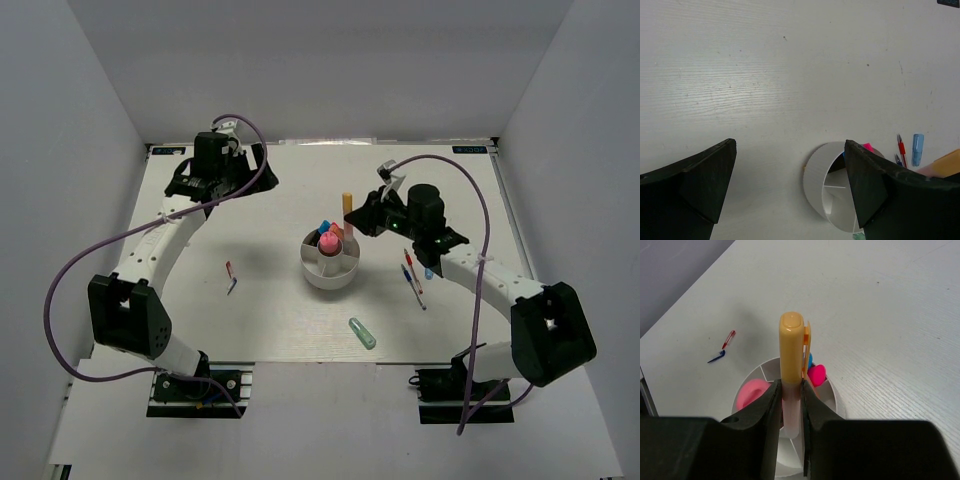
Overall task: Sort the stationery into containers
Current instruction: Place the pen in the storage box.
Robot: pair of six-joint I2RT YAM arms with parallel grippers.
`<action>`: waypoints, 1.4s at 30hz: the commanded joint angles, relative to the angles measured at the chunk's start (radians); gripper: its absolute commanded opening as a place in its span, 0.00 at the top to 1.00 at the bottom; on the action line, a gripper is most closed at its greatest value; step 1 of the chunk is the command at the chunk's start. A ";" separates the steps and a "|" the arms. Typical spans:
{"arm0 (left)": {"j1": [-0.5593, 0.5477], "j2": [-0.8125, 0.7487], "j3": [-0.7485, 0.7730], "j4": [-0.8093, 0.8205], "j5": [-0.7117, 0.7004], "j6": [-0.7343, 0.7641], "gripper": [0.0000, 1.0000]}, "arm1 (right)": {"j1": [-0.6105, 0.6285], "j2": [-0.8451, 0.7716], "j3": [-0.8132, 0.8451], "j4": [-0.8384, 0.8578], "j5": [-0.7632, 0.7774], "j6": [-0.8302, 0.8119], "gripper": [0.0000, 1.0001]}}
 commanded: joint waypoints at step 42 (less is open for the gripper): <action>0.007 -0.024 0.022 -0.020 0.007 0.065 0.02 | 0.023 -0.115 0.188 -0.531 -0.093 -0.236 0.81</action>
